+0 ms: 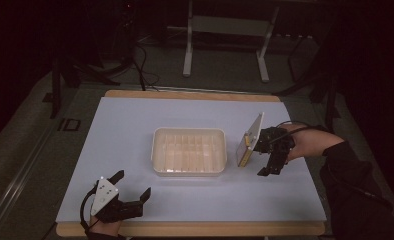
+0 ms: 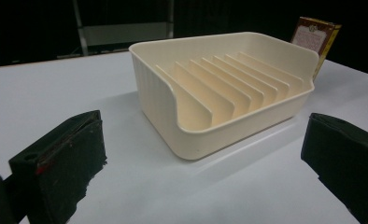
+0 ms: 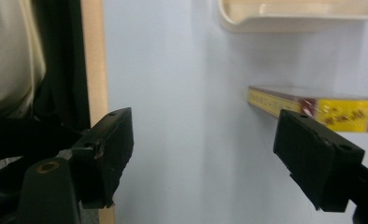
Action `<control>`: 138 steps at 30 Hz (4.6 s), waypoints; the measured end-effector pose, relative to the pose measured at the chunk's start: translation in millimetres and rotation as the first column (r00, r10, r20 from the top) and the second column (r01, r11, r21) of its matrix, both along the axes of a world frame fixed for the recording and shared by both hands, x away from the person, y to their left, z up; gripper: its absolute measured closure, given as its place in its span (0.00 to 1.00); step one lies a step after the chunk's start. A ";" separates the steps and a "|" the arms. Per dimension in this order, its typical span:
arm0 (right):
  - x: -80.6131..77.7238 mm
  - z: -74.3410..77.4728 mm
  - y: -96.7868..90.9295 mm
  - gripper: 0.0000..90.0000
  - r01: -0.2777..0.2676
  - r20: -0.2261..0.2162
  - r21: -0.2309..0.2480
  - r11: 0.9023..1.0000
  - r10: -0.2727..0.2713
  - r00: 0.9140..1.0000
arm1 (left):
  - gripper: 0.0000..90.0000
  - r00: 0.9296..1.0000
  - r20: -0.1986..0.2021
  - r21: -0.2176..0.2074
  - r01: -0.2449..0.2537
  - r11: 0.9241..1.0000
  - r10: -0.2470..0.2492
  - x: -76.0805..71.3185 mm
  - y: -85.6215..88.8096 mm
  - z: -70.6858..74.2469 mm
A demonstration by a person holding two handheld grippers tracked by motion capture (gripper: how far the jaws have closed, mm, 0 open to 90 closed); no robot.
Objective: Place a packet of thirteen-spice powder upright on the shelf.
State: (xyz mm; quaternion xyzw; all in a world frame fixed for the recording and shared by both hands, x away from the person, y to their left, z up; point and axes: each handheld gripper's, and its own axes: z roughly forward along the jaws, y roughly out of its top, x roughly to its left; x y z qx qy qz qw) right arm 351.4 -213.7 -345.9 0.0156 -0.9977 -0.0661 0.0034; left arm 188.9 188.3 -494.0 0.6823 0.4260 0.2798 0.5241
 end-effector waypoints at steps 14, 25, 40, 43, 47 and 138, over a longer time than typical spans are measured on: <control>27.2 4.0 0.8 0.20 -0.011 0.077 0.034 0.999 0.008 0.997 | 0.00 1.000 -0.003 0.004 -0.012 1.000 0.012 -2.2 0.7 -0.3; 46.9 -1.9 2.8 0.20 -0.007 0.090 0.022 1.000 0.005 0.996 | 0.00 1.000 0.002 0.008 -0.022 1.000 0.022 -6.8 3.8 0.4; 73.4 -19.3 4.8 0.20 0.010 0.088 0.022 1.000 -0.012 0.996 | 0.00 0.999 -0.001 0.008 -0.048 0.999 0.048 -12.7 9.2 0.3; 78.5 -27.0 5.5 0.21 0.007 0.076 0.007 1.000 -0.007 0.997 | 0.00 0.999 -0.001 0.008 -0.052 0.999 0.052 -14.0 10.1 0.2; 84.2 -33.5 5.1 0.22 0.011 0.059 0.010 1.000 -0.011 0.998 | 0.00 0.998 -0.002 0.005 -0.055 0.998 0.055 -14.7 10.7 0.0; 60.1 54.7 30.6 0.35 -0.007 0.037 0.080 0.997 0.004 0.999 | 0.00 1.000 0.003 0.015 -0.010 1.000 0.010 -11.6 4.6 0.6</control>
